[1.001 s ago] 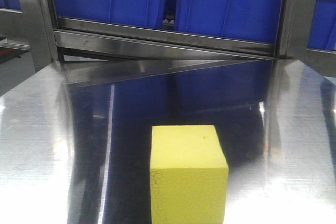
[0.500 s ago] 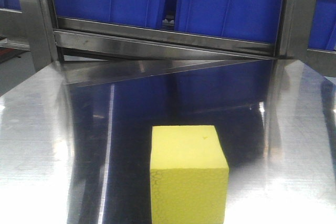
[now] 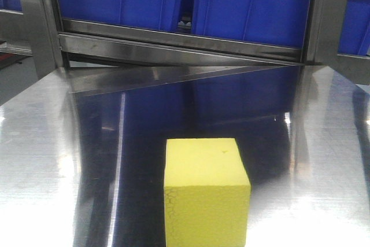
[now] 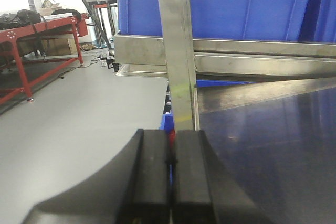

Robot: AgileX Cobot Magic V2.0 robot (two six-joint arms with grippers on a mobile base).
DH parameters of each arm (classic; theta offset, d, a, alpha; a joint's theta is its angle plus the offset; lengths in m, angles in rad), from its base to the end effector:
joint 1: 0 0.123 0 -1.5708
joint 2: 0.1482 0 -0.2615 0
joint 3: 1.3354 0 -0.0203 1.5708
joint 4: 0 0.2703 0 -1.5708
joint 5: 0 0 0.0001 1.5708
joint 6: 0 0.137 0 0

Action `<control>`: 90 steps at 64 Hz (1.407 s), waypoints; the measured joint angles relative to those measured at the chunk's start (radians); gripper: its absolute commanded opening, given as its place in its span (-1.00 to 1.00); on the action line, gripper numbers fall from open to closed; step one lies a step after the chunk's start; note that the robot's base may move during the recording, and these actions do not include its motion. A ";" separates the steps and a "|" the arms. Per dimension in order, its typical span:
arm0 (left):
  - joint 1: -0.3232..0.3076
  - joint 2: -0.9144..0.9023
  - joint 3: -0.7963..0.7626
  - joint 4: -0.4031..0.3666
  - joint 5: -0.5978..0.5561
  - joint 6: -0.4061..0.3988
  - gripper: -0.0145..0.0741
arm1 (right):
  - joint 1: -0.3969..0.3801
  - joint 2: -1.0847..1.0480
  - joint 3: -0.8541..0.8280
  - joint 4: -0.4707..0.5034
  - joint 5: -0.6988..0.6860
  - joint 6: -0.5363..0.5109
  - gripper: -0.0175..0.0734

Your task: Place yellow foam block on left shelf second layer

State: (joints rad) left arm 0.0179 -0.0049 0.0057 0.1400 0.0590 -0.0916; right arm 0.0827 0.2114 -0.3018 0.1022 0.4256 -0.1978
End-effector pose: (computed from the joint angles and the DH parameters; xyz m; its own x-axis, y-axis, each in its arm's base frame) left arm 0.1456 0.0037 0.2076 0.0267 0.0486 -0.9985 -0.0274 0.9985 0.0479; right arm 0.1494 0.0182 0.2493 -0.2285 -0.1237 -0.9656 -0.1479 0.9848 -0.0911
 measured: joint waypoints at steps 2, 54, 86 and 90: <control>0.000 0.000 0.000 0.000 0.000 0.000 -0.36 | 0.007 0.012 -0.005 0.004 0.000 0.000 -0.49; 0.000 0.000 0.000 0.000 0.000 0.000 -0.36 | 0.198 0.254 -0.142 0.011 0.049 0.123 -0.49; 0.000 0.000 0.000 0.000 0.000 0.000 -0.36 | 0.408 0.573 -0.277 0.011 0.158 0.279 0.77; 0.000 0.000 0.000 0.000 0.000 0.000 -0.36 | 0.431 0.628 -0.313 0.011 0.195 0.357 0.77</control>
State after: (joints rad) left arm 0.0179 -0.0049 0.0057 0.1400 0.0590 -0.0916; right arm 0.5138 0.8395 -0.6152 0.1128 0.6209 0.1594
